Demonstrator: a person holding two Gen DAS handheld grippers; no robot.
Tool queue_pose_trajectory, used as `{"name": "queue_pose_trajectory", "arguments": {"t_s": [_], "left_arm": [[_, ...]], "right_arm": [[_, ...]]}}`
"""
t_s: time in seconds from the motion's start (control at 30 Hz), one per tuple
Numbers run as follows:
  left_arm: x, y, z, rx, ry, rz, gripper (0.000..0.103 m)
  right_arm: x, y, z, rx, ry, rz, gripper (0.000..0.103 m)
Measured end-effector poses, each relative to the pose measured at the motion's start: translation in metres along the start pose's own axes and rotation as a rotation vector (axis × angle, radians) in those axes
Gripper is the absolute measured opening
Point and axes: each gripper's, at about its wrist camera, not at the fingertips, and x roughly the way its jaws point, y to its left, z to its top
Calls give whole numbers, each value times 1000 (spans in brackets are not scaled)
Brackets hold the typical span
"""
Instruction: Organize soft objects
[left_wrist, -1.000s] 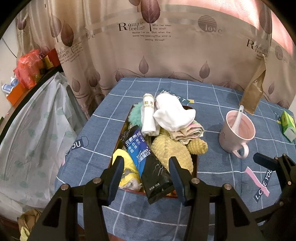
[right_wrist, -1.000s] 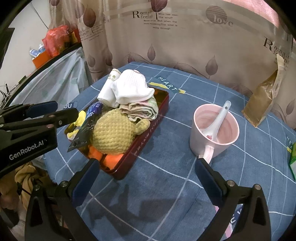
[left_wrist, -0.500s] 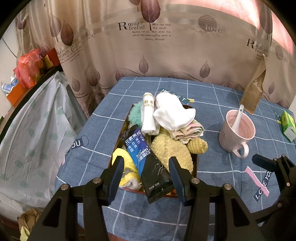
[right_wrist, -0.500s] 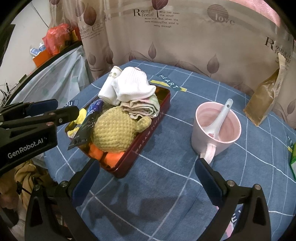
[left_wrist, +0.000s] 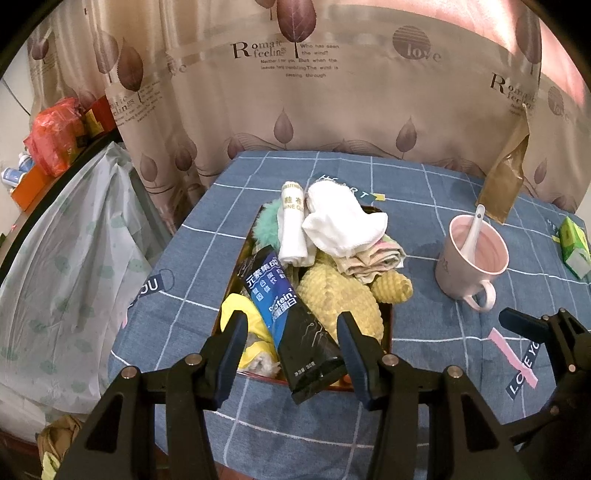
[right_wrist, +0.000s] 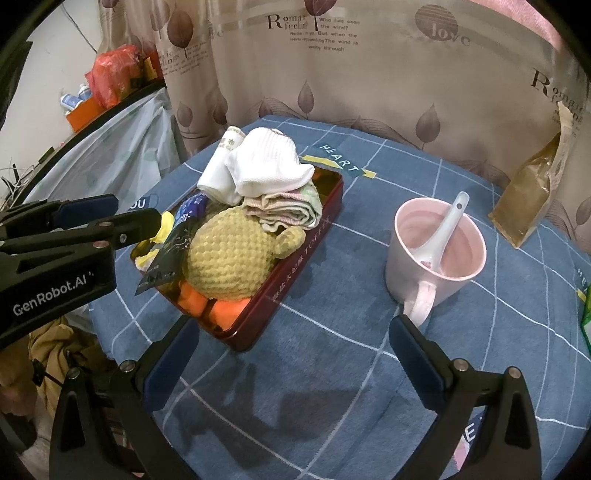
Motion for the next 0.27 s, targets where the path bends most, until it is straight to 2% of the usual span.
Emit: {"name": "queue_pose_trajectory", "arguments": {"t_s": [0.27], "left_arm": [[0,0,1,8,-1,0,52]], "right_arm": [[0,1,-1,0,1,2,102]]}}
